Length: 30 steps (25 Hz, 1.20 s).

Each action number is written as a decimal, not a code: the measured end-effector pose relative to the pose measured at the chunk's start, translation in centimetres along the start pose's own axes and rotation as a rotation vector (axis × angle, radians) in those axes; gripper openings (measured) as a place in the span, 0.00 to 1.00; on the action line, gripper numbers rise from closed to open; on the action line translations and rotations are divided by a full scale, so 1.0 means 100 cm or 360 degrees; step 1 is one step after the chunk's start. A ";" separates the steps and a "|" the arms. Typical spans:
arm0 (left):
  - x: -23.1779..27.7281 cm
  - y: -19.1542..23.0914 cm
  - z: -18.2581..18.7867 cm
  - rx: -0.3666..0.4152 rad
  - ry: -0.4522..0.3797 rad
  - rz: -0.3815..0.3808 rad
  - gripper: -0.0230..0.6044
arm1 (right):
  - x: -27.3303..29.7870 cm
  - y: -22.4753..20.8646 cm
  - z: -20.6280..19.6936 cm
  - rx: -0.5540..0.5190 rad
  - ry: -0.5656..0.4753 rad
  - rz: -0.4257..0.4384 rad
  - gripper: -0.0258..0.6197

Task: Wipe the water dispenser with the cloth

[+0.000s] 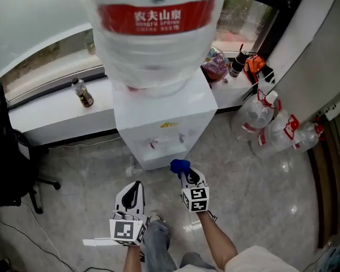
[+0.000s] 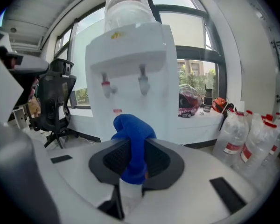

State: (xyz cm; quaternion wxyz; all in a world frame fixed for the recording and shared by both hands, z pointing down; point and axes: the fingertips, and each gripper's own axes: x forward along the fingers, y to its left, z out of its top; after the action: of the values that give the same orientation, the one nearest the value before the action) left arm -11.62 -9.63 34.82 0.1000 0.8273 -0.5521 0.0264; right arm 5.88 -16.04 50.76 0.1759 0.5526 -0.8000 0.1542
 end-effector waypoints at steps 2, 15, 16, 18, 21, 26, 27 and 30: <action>-0.013 -0.001 0.028 -0.0034 0.0033 -0.0001 0.05 | -0.023 0.013 0.042 -0.0038 -0.0001 0.0023 0.16; -0.032 0.020 0.193 -0.0148 0.0088 -0.0071 0.05 | -0.119 0.095 0.248 -0.0156 -0.0008 0.0153 0.16; -0.032 0.020 0.201 -0.0142 0.0071 -0.0079 0.05 | -0.121 0.097 0.258 -0.0154 -0.0033 0.0145 0.16; -0.035 0.015 0.216 -0.0113 0.0043 -0.0102 0.05 | -0.128 0.100 0.276 -0.0141 -0.0085 0.0130 0.16; -0.042 -0.006 0.234 -0.0077 0.0025 -0.0147 0.05 | -0.149 0.097 0.297 -0.0129 -0.0157 0.0120 0.16; -0.055 -0.057 0.239 -0.0082 0.0076 -0.0196 0.05 | -0.198 0.074 0.323 -0.0101 -0.0232 0.0127 0.16; -0.060 -0.068 0.238 -0.0080 0.0088 -0.0202 0.05 | -0.211 0.072 0.324 -0.0095 -0.0247 0.0136 0.16; -0.068 -0.102 0.243 -0.0064 0.0071 -0.0191 0.05 | -0.248 0.062 0.327 -0.0114 -0.0297 0.0155 0.16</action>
State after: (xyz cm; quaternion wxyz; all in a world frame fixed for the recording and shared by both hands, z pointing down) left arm -6.54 -4.41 8.56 0.1302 0.8560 -0.4995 0.0277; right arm 4.53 -7.81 10.09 0.1127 0.5185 -0.8437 0.0817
